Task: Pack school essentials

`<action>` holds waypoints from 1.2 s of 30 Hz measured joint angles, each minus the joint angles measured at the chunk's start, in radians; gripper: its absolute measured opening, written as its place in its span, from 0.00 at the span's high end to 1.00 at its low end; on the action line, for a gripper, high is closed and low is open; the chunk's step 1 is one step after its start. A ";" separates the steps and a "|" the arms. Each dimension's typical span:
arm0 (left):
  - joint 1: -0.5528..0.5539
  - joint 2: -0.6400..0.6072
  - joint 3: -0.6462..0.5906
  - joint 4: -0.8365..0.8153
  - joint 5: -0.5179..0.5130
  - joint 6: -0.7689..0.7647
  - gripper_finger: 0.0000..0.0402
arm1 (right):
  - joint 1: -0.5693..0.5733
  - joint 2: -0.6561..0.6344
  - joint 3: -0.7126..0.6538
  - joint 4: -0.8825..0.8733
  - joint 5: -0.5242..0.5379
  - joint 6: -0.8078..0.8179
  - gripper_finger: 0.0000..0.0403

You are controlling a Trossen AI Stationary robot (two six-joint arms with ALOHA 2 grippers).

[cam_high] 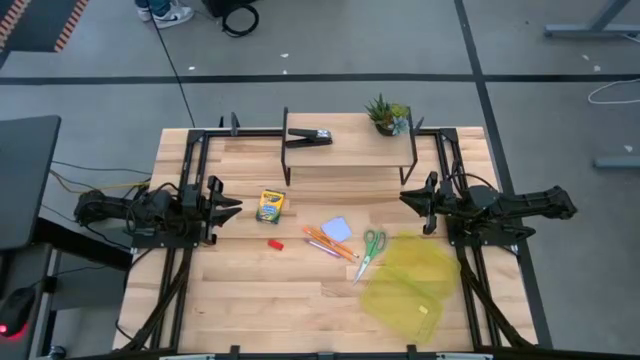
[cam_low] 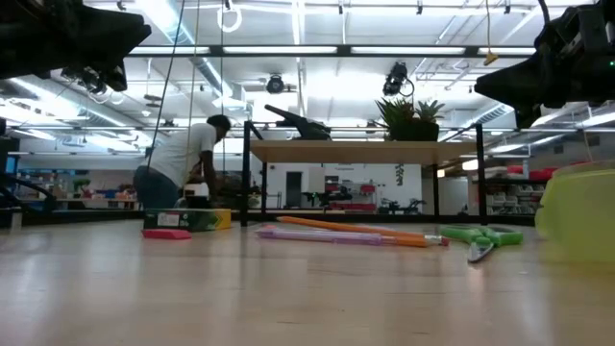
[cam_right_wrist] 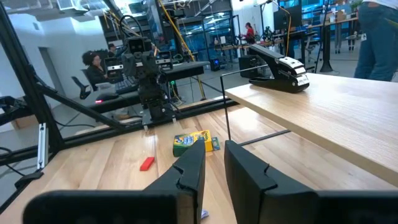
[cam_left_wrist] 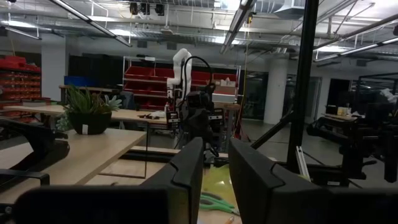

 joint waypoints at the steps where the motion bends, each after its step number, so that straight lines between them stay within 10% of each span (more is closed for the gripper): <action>1: 0.000 0.000 0.000 0.000 0.000 0.000 0.79 | 0.000 0.000 0.000 0.000 0.000 0.000 0.83; 13: 0.000 0.000 0.000 0.007 -0.020 -0.252 0.80 | 0.000 0.000 0.000 0.000 0.000 0.000 0.83; 36: 0.005 -0.001 0.000 0.073 -0.534 -0.364 0.84 | 0.000 0.000 0.000 0.000 0.000 0.000 0.83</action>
